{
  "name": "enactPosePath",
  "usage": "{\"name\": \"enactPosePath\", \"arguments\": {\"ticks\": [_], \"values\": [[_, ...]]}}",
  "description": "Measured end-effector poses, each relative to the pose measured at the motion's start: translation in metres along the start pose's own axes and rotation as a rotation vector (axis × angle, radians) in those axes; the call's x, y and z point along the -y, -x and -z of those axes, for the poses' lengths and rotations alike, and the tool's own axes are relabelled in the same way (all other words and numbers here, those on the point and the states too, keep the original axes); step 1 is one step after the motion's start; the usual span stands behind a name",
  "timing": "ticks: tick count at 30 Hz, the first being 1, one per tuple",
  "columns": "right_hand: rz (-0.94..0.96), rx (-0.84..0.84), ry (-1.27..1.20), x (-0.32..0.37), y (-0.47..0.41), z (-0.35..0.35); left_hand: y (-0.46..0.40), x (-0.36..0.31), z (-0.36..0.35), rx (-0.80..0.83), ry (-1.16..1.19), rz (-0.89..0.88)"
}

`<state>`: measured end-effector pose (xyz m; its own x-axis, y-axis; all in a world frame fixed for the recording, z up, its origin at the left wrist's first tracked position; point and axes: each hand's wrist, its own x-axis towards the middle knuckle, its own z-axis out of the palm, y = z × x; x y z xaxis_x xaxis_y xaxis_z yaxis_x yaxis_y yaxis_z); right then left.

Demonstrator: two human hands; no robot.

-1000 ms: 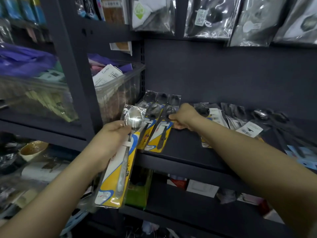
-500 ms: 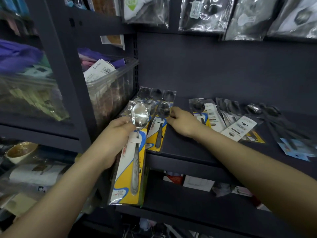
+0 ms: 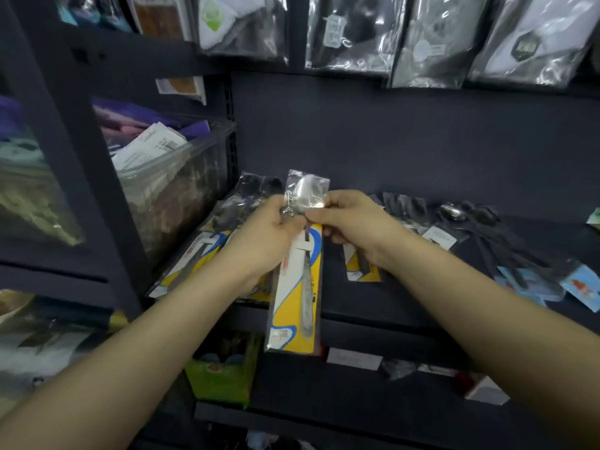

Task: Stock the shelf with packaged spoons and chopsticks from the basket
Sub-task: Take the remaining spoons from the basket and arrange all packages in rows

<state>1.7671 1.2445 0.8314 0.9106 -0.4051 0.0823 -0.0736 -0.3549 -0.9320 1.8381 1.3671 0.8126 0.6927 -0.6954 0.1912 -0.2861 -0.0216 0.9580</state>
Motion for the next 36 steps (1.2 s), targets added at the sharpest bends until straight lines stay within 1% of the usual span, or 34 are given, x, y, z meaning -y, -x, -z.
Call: {"name": "enactPosePath", "arguments": {"ticks": [2, 4, 6, 7, 10, 13, 16, 18, 21, 23, 25, 26, 30, 32, 34, 36], "values": [[-0.046, -0.151, -0.12, 0.0, -0.015, 0.014, -0.003, -0.001, -0.008, 0.04, -0.052, 0.015], [-0.081, -0.264, -0.203, -0.001, -0.035, 0.032, -0.004, 0.003, -0.012, 0.085, -0.104, 0.058], [-0.084, -0.33, -0.137, -0.006, -0.059, 0.047, -0.004, 0.007, -0.015, 0.103, -0.158, 0.04], [-0.077, -0.345, -0.061, -0.011, -0.07, 0.052, -0.005, 0.009, -0.017, 0.086, -0.236, 0.01], [-0.057, -0.345, 0.242, -0.023, -0.101, 0.06, -0.012, 0.012, -0.023, 0.007, -0.616, -0.112], [-0.059, -0.287, 0.38, -0.032, -0.122, 0.062, -0.02, 0.017, -0.028, -0.033, -0.923, -0.158], [-0.107, -0.237, 0.544, -0.044, -0.138, 0.067, -0.026, 0.021, -0.033, 0.038, -1.212, -0.122], [-0.145, -0.227, 0.571, -0.052, -0.145, 0.072, -0.03, 0.022, -0.038, 0.09, -1.343, -0.109], [-0.182, -0.192, 0.525, -0.064, -0.151, 0.073, -0.034, 0.022, -0.044, 0.171, -1.376, -0.182], [-0.171, -0.175, 0.54, -0.07, -0.153, 0.071, -0.035, 0.022, -0.046, 0.281, -1.412, -0.22], [-0.15, -0.147, 0.568, -0.071, -0.153, 0.071, -0.037, 0.021, -0.046, 0.383, -1.466, -0.215], [-0.145, -0.114, 0.582, -0.069, -0.152, 0.073, -0.038, 0.02, -0.045, 0.407, -1.482, -0.194], [-0.105, 0.114, 0.699, -0.058, -0.137, 0.086, -0.042, 0.024, -0.042, 0.363, -1.488, -0.155], [-0.075, 0.159, 0.714, -0.057, -0.129, 0.09, -0.042, 0.026, -0.044, 0.352, -1.487, -0.138], [-0.03, 0.155, 0.597, -0.056, -0.12, 0.092, -0.043, 0.024, -0.045, 0.349, -1.444, -0.128], [-0.002, 0.13, 0.344, -0.051, -0.111, 0.096, -0.042, 0.019, -0.041, 0.323, -1.356, -0.141]]}}
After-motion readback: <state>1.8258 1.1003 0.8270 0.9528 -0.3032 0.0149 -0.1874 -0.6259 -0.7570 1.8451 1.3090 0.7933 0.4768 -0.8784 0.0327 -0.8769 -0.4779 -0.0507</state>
